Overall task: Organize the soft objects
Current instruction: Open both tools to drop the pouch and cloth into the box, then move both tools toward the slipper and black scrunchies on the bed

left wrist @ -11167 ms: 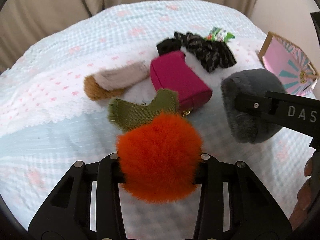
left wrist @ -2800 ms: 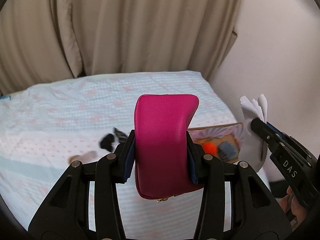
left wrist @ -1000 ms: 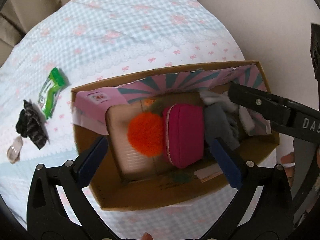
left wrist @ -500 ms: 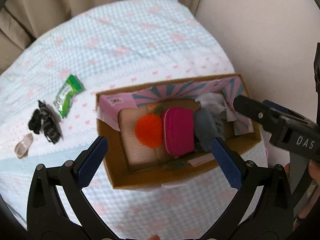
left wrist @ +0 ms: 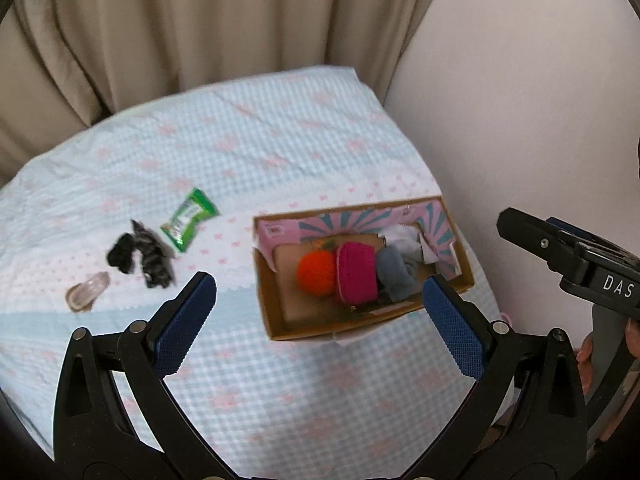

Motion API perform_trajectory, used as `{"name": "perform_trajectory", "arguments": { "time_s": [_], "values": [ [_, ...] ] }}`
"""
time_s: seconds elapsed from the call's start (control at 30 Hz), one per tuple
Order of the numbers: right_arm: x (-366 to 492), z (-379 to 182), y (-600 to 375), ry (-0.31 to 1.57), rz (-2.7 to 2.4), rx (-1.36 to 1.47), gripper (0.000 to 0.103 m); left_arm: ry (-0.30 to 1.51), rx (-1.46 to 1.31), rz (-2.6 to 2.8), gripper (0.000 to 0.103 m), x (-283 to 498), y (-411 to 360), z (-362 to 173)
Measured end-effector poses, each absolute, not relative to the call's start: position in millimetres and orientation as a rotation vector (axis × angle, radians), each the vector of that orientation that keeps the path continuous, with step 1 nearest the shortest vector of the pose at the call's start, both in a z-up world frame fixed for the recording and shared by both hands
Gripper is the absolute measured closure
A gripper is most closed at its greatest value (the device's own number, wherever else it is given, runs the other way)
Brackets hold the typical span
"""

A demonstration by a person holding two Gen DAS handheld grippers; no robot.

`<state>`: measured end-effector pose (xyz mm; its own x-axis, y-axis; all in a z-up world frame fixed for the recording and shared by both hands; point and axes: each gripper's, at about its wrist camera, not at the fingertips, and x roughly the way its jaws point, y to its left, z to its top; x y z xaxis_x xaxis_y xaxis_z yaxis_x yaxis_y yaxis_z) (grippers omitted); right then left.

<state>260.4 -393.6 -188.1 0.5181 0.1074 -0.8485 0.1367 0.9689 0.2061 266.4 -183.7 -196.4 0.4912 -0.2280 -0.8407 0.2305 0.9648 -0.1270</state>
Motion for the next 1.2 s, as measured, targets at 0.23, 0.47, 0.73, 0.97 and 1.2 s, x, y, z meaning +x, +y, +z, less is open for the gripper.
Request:
{"name": "perform_trajectory", "arguments": {
  "time_s": [0.23, 0.47, 0.73, 0.97, 1.2],
  "values": [
    [217, -134, -352, 0.921, -0.03, 0.183, 0.0, 0.913, -0.022, -0.253, 0.0, 224, -126, -143],
    [168, -97, -295, 0.809, -0.033, 0.21, 0.0, 0.828, -0.035, -0.219, 0.0, 177, -50, -106],
    [139, -83, -207, 0.743, 0.001, 0.177, 0.0, 0.805, -0.045, -0.177, 0.0, 149, 49, -102],
    [146, -91, -128, 0.701, 0.056, 0.131, 0.0, 0.798, -0.055, -0.146, 0.0, 148, 127, -114],
    [173, -118, -52, 0.712, 0.096, 0.125, 0.0, 0.825, -0.062, -0.156, 0.0, 170, 199, -149]
  ]
}}
